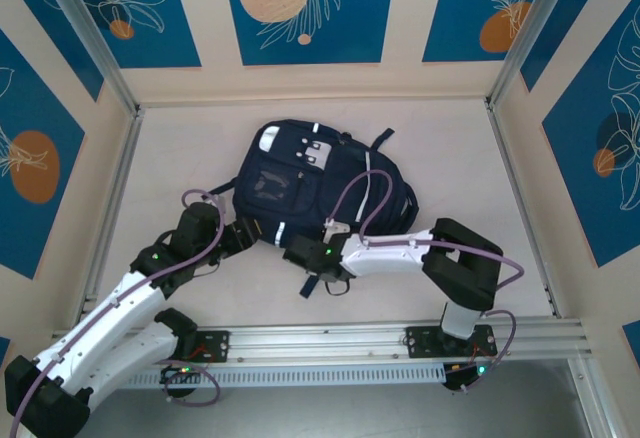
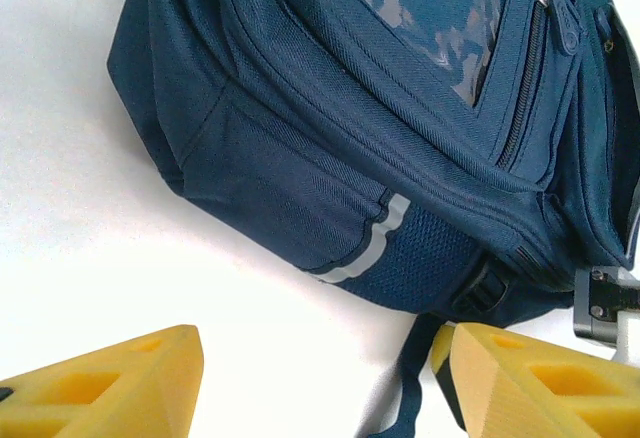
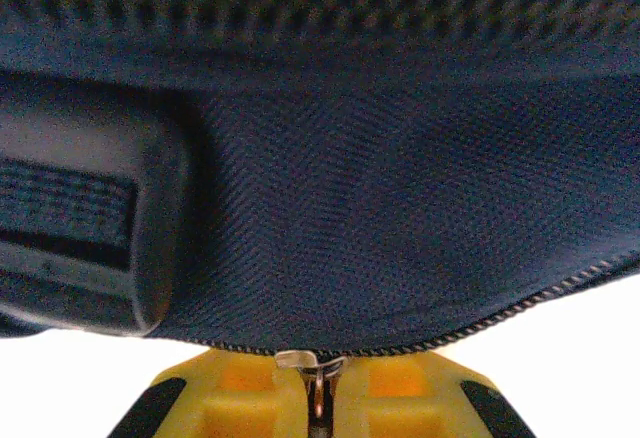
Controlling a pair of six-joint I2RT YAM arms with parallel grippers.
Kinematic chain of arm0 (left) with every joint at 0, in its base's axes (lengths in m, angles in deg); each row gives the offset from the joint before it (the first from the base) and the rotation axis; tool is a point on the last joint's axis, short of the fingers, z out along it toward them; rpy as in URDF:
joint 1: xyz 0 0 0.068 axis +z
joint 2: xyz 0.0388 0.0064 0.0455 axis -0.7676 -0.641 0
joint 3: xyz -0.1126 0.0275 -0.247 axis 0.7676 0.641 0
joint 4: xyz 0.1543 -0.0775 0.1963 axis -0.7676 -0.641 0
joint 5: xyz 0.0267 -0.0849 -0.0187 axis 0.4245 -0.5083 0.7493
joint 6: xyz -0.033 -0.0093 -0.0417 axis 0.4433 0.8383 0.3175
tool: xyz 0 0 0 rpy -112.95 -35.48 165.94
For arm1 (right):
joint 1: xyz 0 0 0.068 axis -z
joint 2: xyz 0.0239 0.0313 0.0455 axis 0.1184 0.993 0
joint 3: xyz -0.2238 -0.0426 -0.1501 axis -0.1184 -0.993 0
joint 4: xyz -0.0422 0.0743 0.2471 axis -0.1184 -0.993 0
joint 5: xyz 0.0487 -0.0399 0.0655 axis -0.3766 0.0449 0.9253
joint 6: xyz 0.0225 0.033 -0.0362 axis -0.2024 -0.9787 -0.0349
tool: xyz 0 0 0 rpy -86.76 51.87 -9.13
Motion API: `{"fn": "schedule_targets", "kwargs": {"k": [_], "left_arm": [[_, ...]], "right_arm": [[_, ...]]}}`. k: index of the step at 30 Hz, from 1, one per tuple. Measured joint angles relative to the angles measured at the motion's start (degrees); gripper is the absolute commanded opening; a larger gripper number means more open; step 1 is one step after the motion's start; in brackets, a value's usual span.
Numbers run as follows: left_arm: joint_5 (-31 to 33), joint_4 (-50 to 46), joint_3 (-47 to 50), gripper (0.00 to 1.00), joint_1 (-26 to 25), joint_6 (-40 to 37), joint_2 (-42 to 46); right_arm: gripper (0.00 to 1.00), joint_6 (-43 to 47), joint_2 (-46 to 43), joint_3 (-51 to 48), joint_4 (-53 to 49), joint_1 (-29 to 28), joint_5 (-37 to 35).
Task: Pack the student bag
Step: Zip the student bag at the center of the table.
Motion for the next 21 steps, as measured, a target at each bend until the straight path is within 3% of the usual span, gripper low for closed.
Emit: {"fn": "schedule_targets", "kwargs": {"k": [3, 10, 18, 21], "left_arm": [[0.0, 0.0, 0.0, 0.65, 0.1, -0.1, -0.1], [0.0, 0.0, 0.0, 0.65, 0.2, -0.1, -0.1], [-0.7, 0.3, 0.0, 0.66, 0.3, -0.2, -0.7], [-1.7, 0.7, 0.0, 0.67, 0.3, -0.2, -1.5]], "right_arm": [[0.17, 3.7, -2.9, -3.6, 3.3, 0.6, 1.5], [0.00, 9.8, -9.7, -8.7, 6.8, 2.5, 2.8], [0.00, 17.4, -13.7, -15.1, 14.0, 4.1, 3.5], [0.16, 19.9, -13.7, -16.1, 15.7, 4.6, 4.1]]}}
